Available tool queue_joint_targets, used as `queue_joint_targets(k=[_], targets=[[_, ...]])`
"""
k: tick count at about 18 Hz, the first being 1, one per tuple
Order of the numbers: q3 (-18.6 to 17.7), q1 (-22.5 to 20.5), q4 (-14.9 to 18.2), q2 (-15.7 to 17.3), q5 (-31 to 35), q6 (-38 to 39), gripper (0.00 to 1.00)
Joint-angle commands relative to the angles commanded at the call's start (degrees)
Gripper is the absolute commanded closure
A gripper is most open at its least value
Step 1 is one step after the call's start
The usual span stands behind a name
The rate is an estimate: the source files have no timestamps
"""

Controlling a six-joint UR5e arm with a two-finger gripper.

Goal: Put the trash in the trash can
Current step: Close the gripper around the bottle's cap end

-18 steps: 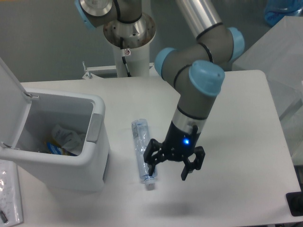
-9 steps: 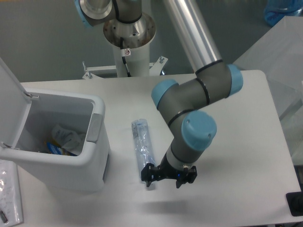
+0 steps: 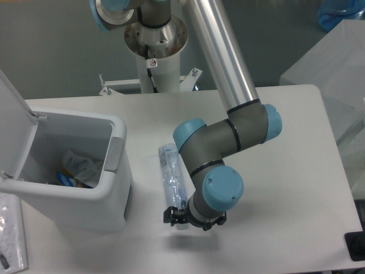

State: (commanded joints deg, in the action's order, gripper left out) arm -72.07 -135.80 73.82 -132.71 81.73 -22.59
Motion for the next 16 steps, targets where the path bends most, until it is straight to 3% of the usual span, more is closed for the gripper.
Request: queue_joint_targets(k=[3,4,11,16], targets=[[0.0,0.62,2.99,-0.62,4.39,-0.09,0.0],[0.09,0.97,2.99,-0.7,4.66,-0.09,0.05],[0.09,1.15,2.99,-0.71,4.49,0.44,0.59],[0.09,1.15,2.99,-0.62,4.49,0.53,0.65]])
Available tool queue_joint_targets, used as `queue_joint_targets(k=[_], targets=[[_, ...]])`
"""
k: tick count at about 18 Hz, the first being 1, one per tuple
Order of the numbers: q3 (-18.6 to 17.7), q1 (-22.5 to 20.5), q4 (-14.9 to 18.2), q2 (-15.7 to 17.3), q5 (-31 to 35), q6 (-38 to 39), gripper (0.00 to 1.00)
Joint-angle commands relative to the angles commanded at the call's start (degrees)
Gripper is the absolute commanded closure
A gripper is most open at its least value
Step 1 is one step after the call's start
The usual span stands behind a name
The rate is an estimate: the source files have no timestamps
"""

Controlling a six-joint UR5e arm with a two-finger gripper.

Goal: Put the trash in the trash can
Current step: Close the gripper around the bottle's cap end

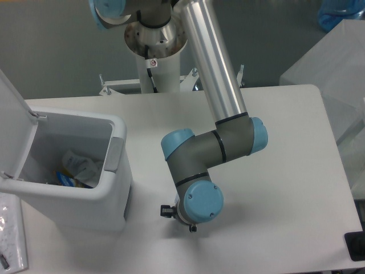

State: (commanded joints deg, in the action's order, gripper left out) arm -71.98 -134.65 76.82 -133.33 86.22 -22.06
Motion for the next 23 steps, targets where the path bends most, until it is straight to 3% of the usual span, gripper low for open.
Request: queue_joint_targets(k=[6,13,19,23], targets=[[0.17,0.0,0.0,0.44,0.0,0.0,0.68],[1.14,-0.7,-0.26,5.0,-2.19,-0.26,0.8],[3.34,-3.95,-0.97,10.45,-10.71,-1.05,0.83],[5.36,-5.45,-2.19,12.3,-15.89,-1.23,0.83]])
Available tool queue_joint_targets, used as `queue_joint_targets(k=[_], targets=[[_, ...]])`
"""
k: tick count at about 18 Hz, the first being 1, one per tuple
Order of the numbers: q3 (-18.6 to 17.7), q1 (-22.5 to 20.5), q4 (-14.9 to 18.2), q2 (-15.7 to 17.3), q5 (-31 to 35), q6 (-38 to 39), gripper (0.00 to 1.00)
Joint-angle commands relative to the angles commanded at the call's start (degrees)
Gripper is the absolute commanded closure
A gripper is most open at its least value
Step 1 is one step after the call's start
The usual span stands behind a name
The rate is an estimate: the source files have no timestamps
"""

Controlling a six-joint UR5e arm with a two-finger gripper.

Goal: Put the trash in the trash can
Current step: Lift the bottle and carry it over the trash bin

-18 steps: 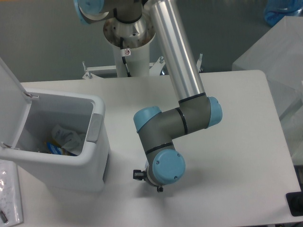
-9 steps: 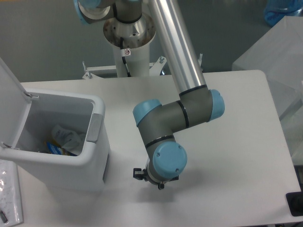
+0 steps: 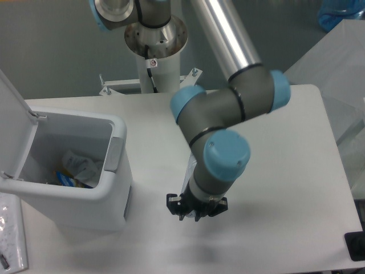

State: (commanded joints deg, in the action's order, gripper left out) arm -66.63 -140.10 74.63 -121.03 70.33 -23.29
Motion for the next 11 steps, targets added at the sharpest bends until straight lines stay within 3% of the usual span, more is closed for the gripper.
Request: queue_joint_targets(k=[2,5,11], targets=[[0.53,-0.79,-2.28,1.23,-3.34,0.0,0.84],[0.62,-2.2,-8.77,5.44,-11.85,0.87,0.85],[0.8,-4.04,-12.14,10.28,-22.59,1.05,0.86]])
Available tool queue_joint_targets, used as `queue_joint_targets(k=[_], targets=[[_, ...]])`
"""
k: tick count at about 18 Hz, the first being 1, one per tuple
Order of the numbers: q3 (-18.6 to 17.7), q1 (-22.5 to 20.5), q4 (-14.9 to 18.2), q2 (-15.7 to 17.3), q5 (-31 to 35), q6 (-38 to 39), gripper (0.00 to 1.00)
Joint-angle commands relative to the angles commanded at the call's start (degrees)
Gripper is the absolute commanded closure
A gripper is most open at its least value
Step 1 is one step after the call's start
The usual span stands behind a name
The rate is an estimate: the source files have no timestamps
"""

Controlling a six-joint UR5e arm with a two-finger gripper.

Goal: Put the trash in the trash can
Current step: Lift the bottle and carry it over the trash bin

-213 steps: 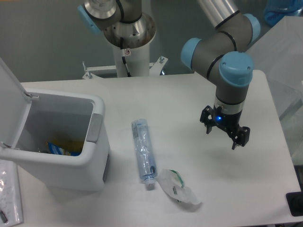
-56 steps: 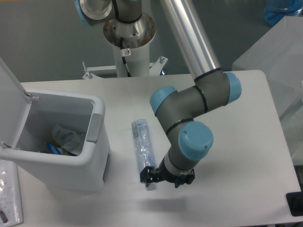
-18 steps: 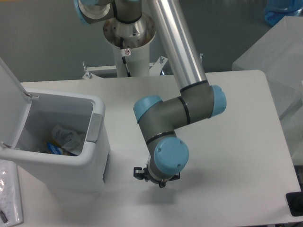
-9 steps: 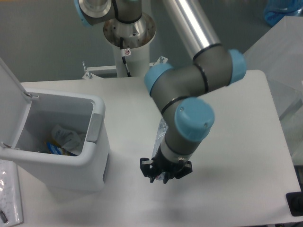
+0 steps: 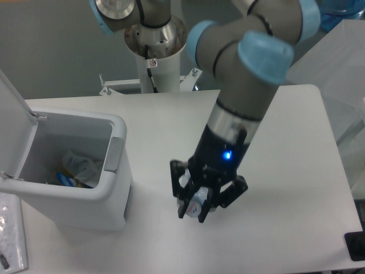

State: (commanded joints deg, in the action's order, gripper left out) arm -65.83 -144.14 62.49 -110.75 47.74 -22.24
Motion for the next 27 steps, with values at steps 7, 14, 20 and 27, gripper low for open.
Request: queue_joint_targets(k=[7,14,20,27], targets=[[0.0,0.09,-4.56,1.76,-12.83,0.7,0.86],[0.18,1.05,-6.77,4.39,-19.52,1.05,0.86],[0.0,3.69,-6.86,6.68,-20.06,2.02,0.86],[-3.24,8.51,-7.12,7.48,-19.7,1.5,0.86]])
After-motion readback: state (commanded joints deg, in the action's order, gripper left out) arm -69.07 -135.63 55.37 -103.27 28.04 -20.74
